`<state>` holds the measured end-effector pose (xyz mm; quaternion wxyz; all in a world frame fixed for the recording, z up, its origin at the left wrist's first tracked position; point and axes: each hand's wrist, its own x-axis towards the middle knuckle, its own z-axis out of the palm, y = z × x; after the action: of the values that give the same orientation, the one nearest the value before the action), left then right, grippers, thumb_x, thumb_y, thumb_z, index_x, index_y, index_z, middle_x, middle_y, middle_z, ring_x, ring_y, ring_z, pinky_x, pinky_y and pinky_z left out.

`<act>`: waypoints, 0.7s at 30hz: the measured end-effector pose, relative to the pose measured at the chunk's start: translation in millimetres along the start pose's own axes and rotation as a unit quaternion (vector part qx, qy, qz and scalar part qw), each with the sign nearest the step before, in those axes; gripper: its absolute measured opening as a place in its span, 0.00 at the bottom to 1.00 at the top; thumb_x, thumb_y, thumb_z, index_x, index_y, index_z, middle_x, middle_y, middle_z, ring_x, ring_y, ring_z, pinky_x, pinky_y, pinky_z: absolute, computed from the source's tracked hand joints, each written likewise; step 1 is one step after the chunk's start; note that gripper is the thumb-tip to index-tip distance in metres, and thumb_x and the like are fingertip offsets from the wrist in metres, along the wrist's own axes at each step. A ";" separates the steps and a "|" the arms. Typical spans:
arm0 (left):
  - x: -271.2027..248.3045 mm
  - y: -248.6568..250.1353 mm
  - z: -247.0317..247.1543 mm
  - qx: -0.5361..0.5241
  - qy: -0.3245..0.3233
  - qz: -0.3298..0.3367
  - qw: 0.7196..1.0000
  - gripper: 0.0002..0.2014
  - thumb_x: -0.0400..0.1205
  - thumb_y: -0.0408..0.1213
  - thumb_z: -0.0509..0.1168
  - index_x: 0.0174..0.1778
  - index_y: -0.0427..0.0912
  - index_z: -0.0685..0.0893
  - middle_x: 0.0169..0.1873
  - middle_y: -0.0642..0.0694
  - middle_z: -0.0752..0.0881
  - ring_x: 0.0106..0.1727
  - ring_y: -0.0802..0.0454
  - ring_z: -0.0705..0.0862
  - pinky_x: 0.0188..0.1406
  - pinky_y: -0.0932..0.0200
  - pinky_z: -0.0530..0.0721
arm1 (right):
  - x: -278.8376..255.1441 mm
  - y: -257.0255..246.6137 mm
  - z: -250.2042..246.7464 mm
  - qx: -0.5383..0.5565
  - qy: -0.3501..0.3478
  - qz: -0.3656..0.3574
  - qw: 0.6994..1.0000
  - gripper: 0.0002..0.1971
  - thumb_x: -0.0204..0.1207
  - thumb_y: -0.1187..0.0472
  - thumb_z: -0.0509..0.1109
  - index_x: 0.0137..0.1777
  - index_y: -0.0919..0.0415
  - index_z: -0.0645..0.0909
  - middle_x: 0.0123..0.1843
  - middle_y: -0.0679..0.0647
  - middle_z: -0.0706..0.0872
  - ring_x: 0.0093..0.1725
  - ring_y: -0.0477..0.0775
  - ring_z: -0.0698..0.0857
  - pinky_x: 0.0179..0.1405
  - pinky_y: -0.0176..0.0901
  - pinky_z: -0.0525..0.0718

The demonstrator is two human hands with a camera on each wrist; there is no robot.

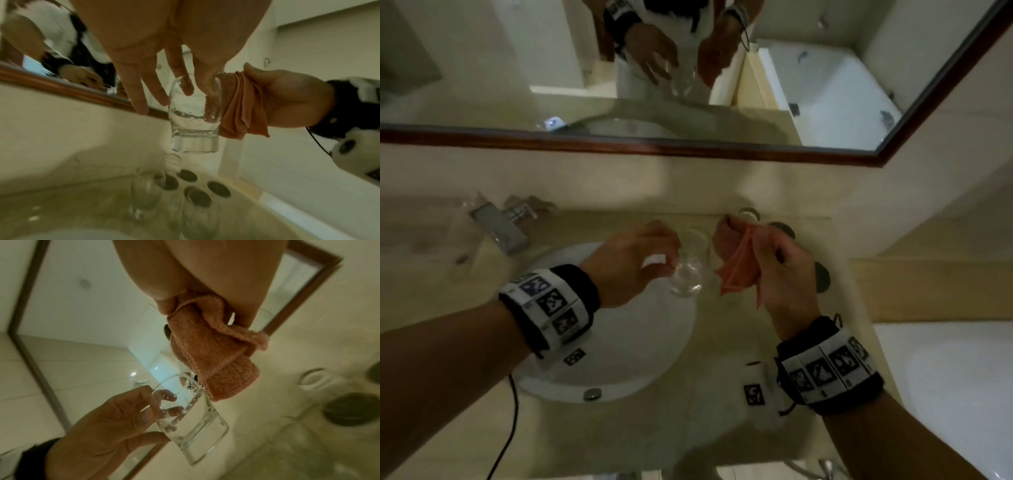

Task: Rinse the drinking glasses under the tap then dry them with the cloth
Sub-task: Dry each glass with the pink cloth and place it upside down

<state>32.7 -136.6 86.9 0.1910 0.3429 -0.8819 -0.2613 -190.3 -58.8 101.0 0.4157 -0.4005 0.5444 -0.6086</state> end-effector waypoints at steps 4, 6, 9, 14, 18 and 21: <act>-1.7 2.4 -59.4 -0.043 0.102 -0.058 0.992 0.08 0.81 0.32 0.73 0.37 0.45 0.85 0.56 0.51 0.84 0.58 0.55 0.85 0.59 0.58 0.81 | 28.9 -28.2 41.6 0.056 -0.058 -0.023 0.997 0.18 0.82 0.51 0.67 0.51 0.68 0.87 0.57 0.60 0.93 0.60 0.56 0.91 0.61 0.57 0.90; -8.3 4.7 -77.9 -0.081 0.158 -0.078 0.981 0.10 0.79 0.27 0.73 0.36 0.47 0.85 0.54 0.52 0.85 0.58 0.56 0.85 0.56 0.61 0.84 | 31.6 -39.0 65.4 0.080 -0.100 -0.034 0.991 0.19 0.86 0.57 0.62 0.58 0.75 0.84 0.58 0.61 0.91 0.56 0.48 0.92 0.54 0.41 0.90; -18.4 10.8 -96.9 -0.097 0.219 -0.081 0.967 0.17 0.77 0.24 0.74 0.37 0.54 0.83 0.52 0.49 0.87 0.57 0.52 0.86 0.48 0.64 0.84 | 29.8 -43.5 101.3 0.085 -0.192 -0.061 0.976 0.22 0.87 0.51 0.57 0.70 0.64 0.81 0.69 0.54 0.87 0.66 0.44 0.86 0.58 0.33 0.83; -37.3 6.4 -123.0 -0.073 0.247 -0.098 0.961 0.19 0.77 0.28 0.76 0.37 0.61 0.82 0.49 0.52 0.89 0.56 0.52 0.87 0.51 0.51 0.89 | 21.0 -43.8 149.4 0.092 -0.239 -0.055 0.965 0.41 0.81 0.34 0.55 0.86 0.62 0.61 0.80 0.54 0.77 0.78 0.48 0.76 0.72 0.40 0.77; -54.8 5.0 -140.1 -0.087 0.247 -0.084 0.962 0.17 0.76 0.31 0.77 0.39 0.62 0.84 0.48 0.50 0.90 0.54 0.50 0.88 0.50 0.42 0.90 | 14.5 -47.4 182.3 0.088 -0.224 -0.049 0.969 0.30 0.88 0.46 0.48 0.85 0.62 0.62 0.84 0.61 0.70 0.80 0.60 0.75 0.75 0.56 0.78; -65.8 5.7 -155.0 -0.081 0.217 -0.070 0.970 0.05 0.76 0.41 0.76 0.39 0.55 0.86 0.48 0.52 0.90 0.54 0.50 0.88 0.48 0.42 0.89 | 14.2 -48.5 197.9 0.104 -0.197 -0.029 0.974 0.28 0.88 0.43 0.49 0.76 0.59 0.76 0.69 0.63 0.86 0.69 0.66 0.84 0.69 0.67 0.82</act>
<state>155.3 -137.8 202.5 0.3862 0.4352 -0.7692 -0.2641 -12.3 -134.4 167.0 0.5362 -0.4830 0.3732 -0.5830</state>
